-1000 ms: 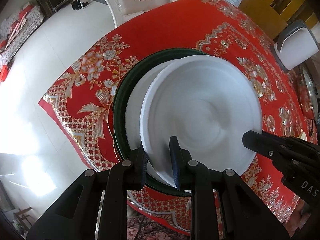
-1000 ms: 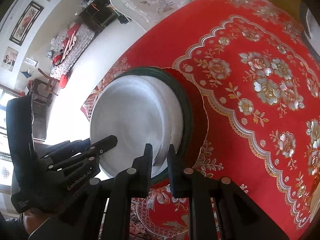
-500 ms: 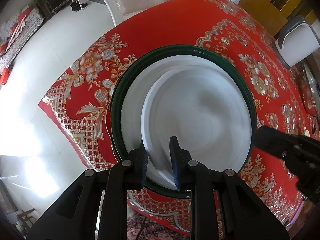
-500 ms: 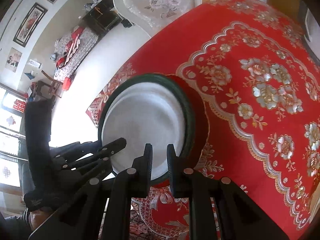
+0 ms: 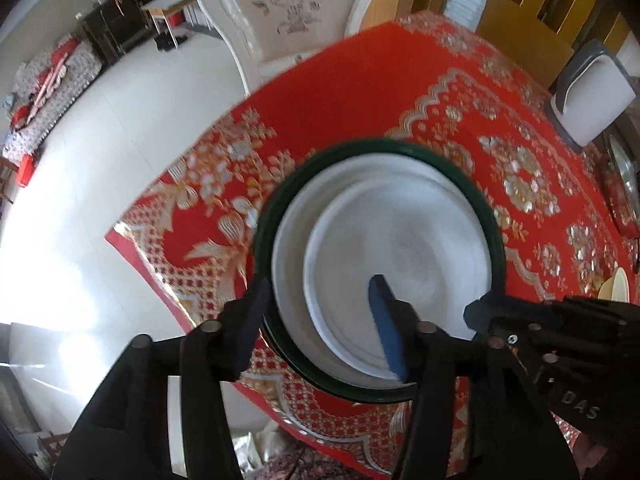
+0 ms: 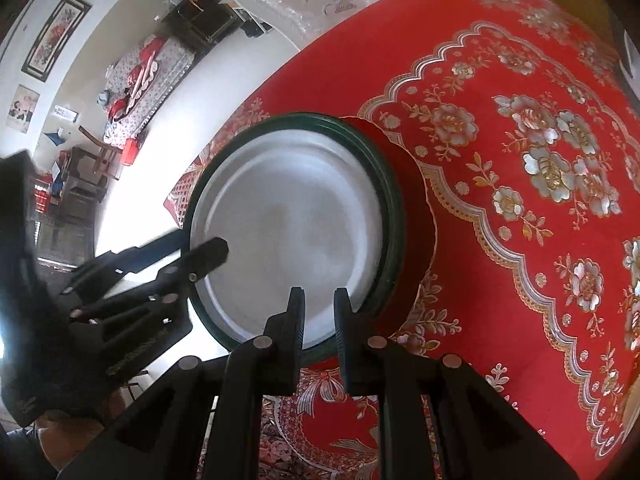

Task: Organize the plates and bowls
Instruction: 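Open the right tool and withdraw it from the small white plate, then move the right tool to the cream paper bowl and grasp its rim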

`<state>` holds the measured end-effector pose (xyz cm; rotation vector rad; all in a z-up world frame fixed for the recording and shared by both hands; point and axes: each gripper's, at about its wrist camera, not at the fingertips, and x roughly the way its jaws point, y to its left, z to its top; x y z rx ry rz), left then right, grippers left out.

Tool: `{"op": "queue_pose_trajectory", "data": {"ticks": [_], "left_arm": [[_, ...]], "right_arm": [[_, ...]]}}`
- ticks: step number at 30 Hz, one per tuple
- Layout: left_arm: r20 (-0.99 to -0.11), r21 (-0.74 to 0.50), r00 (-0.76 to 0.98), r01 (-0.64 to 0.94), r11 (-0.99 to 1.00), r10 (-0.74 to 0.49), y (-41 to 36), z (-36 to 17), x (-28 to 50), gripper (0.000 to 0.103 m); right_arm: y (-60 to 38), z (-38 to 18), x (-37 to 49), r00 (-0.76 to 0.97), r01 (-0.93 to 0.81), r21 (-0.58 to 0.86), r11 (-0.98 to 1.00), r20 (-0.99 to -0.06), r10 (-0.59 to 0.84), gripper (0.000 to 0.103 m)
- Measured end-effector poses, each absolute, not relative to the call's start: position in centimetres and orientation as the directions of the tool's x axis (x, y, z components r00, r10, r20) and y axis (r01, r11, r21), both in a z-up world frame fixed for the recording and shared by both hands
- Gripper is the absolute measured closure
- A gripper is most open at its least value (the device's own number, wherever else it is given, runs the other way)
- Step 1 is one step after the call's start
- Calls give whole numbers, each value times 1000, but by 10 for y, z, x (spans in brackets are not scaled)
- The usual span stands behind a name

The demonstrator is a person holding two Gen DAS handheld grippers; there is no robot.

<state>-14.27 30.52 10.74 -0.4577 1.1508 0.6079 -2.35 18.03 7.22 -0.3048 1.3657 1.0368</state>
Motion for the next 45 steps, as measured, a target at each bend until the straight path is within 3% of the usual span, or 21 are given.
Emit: {"op": "queue_pose_trajectory", "data": {"ticks": [11,25,30,45], "left_arm": [[-908,-21,337,-632,775,249,298,134,-130,49],[-896,-32,403,-476,879,186,241,146,-74,49],[-898,-31,413,-403,914,151,211,145,-51,49],[-922,-73,387,-113,991,-24,71,127,24,49]], "right_arm": [[165,86,-15,-102,-739,379,557,-880,463,88],[99,100,17,-15,-644,388,659,-868,497,84],[62,99,31,18,-583,395,711,-868,496,72],[-126,101,60,202,-258,412,874,-861,466,65]]}}
